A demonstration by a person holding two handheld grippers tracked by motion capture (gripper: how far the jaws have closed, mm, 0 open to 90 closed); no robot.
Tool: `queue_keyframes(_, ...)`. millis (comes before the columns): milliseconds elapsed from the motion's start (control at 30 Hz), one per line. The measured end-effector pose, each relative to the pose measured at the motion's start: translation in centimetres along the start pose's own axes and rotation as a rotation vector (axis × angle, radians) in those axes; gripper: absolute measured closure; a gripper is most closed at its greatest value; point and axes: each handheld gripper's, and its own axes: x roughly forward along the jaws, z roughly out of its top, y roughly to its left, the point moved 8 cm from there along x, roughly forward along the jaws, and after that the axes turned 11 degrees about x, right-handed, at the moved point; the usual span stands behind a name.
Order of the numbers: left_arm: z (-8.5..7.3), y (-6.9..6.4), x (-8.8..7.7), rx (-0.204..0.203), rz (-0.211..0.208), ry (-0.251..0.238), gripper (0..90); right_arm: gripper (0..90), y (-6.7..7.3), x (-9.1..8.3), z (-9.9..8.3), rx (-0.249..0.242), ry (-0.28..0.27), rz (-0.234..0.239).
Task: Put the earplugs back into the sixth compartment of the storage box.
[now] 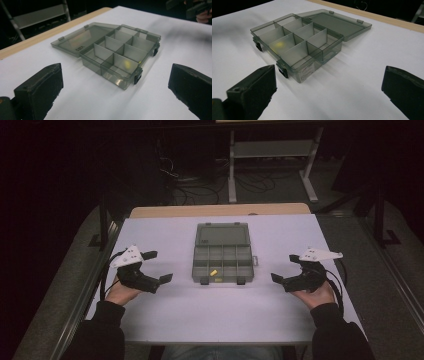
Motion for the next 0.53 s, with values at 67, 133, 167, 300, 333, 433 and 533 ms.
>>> queue_keyframes(67,-0.1,0.1,-0.2,-0.009,0.007,-0.007,0.0,0.0,0.0,0.0,0.0,-0.001,-0.001,0.000)
queue_keyframes(133,-0.4,0.4,-0.7,-0.013,0.027,-0.013,0.0,0.0,0.0,-0.1,0.0,0.001,-0.004,-0.001)
queue_keyframes(167,-0.6,0.5,-1.2,-0.022,0.042,-0.021,0.0,0.0,0.0,-0.2,0.0,0.000,-0.008,-0.002)
queue_keyframes(300,-1.0,0.8,-1.9,-0.026,0.072,-0.041,0.0,0.0,0.0,-0.3,0.0,0.003,-0.016,-0.003)
queue_keyframes(333,-1.0,0.8,-1.9,-0.026,0.072,-0.041,0.0,0.0,-0.1,-0.4,0.0,0.004,-0.017,-0.002)
queue_keyframes(433,-1.5,0.8,-2.2,-0.026,0.083,-0.040,0.0,0.0,0.0,-0.4,0.1,0.004,-0.021,-0.002)
queue_keyframes(533,-1.7,0.8,-2.3,-0.039,0.083,-0.035,0.0,0.0,0.3,-0.5,0.1,-0.005,-0.023,0.005)
